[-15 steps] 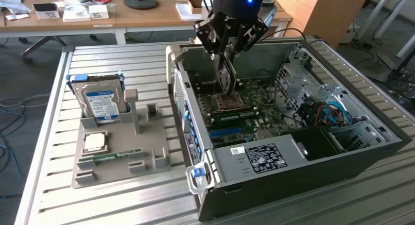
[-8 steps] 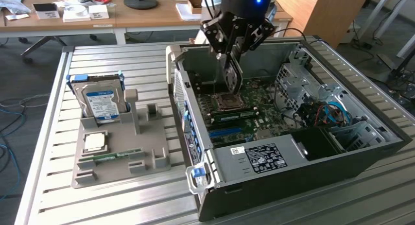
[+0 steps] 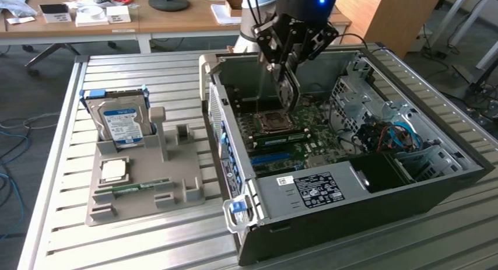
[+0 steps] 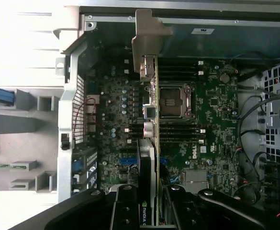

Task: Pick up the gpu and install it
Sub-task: 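Pick up the gpu and move the gpu toward the slot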

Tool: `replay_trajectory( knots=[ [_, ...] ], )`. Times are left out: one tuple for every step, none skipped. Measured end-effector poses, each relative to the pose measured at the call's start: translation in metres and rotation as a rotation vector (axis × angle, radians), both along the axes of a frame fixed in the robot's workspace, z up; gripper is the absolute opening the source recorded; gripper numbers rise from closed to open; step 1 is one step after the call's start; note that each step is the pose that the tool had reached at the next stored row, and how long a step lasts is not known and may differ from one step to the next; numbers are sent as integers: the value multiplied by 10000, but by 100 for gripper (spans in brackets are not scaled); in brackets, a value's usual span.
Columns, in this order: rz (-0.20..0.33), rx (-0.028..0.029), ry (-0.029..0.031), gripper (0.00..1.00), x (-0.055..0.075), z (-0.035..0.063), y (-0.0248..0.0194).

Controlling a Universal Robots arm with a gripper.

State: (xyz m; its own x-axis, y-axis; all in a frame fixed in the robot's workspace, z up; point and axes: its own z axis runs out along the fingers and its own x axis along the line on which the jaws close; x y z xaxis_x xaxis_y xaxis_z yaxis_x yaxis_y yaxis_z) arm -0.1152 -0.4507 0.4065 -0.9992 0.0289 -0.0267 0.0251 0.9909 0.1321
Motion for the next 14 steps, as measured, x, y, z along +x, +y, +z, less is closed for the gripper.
replay_trajectory(
  knots=[
    [0, 2, 0, 27, 19, 0, 0],
    [1, 5, 0, 27, 39, 0, 0],
    [0, 7, 0, 27, 58, 0, 0],
    [1, 10, 0, 27, 77, 0, 0],
    [1, 12, 0, 27, 96, 0, 0],
    [-1, 15, 0, 27, 115, 0, 0],
    [0, 17, 0, 27, 134, 0, 0],
    [0, 19, -1, 27, 152, 0, 0],
    [0, 20, 0, 27, 170, 0, 0],
    [1, 22, 0, 27, 187, 0, 0],
    [1, 24, 0, 27, 205, 0, 0],
    [1, 25, 0, 27, 222, 0, 0],
    [1, 28, 0, 27, 238, 0, 0],
    [1, 29, 0, 27, 256, 0, 0]
  ],
)
